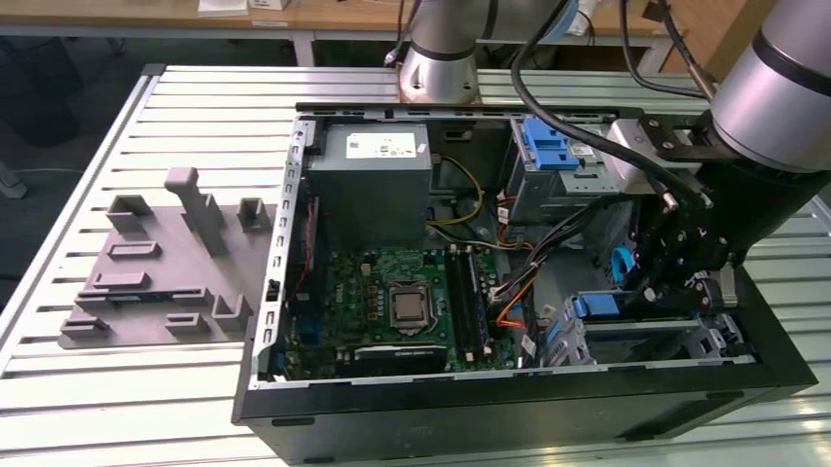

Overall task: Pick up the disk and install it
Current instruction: 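Insert the second disk wire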

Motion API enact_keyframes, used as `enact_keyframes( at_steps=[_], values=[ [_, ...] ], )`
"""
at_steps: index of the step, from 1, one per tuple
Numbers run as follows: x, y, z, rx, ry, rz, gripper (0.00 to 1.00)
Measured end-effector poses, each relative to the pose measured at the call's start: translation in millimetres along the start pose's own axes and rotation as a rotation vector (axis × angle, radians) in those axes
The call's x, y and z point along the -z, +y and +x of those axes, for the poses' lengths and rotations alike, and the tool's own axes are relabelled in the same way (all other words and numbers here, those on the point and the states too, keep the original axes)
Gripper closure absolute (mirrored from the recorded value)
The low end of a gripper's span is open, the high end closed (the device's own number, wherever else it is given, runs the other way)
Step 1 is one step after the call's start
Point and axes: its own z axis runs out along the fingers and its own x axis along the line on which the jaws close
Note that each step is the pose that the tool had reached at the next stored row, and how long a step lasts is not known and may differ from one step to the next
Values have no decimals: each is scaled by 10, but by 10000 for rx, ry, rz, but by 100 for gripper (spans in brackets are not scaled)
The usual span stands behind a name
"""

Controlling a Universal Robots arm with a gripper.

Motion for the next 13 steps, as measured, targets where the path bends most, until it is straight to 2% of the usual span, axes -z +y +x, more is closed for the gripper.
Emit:
enact_keyframes(
  at_steps=[5, 10, 13],
  values=[
    [79, 0, 1, 0, 2, 0, 76],
    [196, 0, 2, 0, 3, 0, 76],
    [208, 0, 3, 0, -2, 0, 78]
  ],
)
